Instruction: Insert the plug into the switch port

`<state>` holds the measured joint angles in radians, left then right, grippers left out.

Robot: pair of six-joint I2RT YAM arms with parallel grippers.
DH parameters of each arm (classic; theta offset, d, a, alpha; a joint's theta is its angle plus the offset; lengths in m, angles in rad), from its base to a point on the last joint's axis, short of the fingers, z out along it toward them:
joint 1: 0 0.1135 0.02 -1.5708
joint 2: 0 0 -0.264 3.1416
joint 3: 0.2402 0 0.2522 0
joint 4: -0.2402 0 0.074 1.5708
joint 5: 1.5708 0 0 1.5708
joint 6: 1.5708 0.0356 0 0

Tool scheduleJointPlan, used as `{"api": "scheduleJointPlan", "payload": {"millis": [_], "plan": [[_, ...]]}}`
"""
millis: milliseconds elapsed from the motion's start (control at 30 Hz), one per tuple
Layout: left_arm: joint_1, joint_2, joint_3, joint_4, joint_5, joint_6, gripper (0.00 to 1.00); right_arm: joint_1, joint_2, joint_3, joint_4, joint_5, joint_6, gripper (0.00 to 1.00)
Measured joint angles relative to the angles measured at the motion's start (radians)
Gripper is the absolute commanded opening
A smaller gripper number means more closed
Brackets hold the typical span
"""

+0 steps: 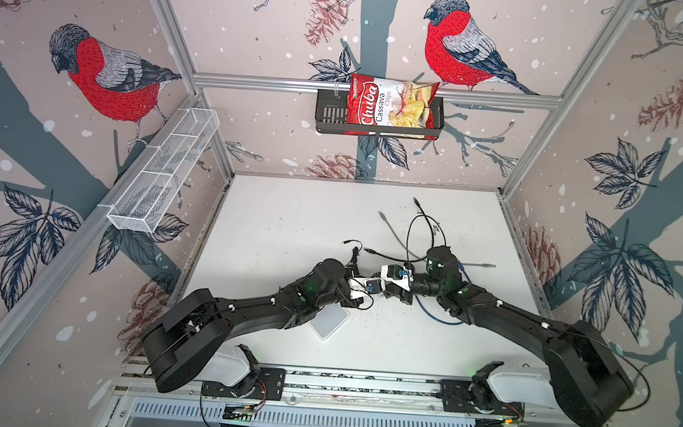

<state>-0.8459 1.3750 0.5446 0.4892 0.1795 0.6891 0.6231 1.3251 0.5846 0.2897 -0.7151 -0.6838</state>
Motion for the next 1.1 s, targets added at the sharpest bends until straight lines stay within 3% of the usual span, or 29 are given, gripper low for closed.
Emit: {"api": "scheduleJointPlan", "payload": {"millis": [567,600,633,700,733,1100], "plan": [[-0.007,0.009,-0.001,0.017,-0.025,0.01,0.0,-0.002,0.038,0.03,-0.029,-0.047,-0.001,0.06],[-0.007,0.01,-0.002,0.019,-0.025,0.01,0.06,-0.002,0.038,0.03,-0.03,-0.047,-0.001,0.06],[-0.007,0.011,-0.002,0.023,-0.026,0.01,0.26,-0.002,0.038,0.03,-0.03,-0.046,-0.001,0.05],[-0.007,0.015,-0.002,0.03,-0.034,0.002,0.8,-0.002,0.038,0.03,-0.031,-0.045,0.0,0.05],[-0.007,0.019,-0.001,0.037,-0.053,-0.007,0.96,-0.006,0.038,0.03,-0.032,-0.043,0.005,0.05],[0.003,-0.044,-0.008,0.008,-0.131,-0.124,0.97,-0.08,0.04,0.031,-0.04,-0.024,0.089,0.03]]}}
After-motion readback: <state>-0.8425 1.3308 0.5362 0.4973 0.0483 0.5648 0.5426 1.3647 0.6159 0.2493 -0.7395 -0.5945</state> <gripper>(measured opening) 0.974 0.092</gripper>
